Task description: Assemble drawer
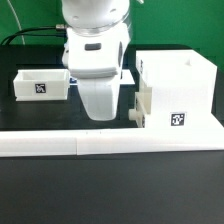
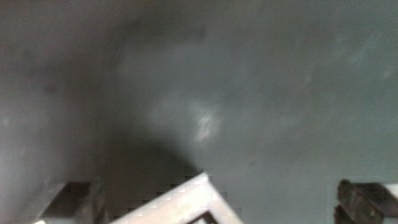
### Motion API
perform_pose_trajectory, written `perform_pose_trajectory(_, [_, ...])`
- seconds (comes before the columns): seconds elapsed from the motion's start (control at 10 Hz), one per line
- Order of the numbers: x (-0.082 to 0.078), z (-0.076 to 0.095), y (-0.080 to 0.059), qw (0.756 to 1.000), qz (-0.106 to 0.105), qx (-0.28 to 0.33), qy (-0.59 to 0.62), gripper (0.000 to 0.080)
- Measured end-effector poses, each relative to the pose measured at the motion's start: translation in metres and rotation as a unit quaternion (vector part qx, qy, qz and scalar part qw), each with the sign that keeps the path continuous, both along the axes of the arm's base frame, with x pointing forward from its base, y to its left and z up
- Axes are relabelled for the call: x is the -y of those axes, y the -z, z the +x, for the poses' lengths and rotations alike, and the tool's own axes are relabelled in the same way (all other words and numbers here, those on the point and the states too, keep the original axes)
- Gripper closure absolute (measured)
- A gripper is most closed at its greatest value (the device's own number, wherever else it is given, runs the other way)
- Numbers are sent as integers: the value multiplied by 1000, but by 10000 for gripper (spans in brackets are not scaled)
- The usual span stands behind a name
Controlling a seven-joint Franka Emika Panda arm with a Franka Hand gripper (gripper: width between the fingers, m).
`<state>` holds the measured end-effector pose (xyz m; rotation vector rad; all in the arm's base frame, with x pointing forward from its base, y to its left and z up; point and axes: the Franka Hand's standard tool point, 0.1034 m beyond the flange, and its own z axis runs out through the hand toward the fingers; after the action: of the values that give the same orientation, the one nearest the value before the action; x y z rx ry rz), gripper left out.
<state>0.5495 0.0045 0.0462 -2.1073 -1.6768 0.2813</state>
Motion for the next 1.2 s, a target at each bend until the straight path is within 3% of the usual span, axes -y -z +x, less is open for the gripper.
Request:
perform_pose_trajectory(0.4, [7,-22,-1,1000,-11,12,14,150])
perform_pose_trajectory(0.6, [10,-49,-5,999,-22,13,24,150])
perform_pose_trajectory(1.2, [9,-53,-2,999,-24,0,31,150])
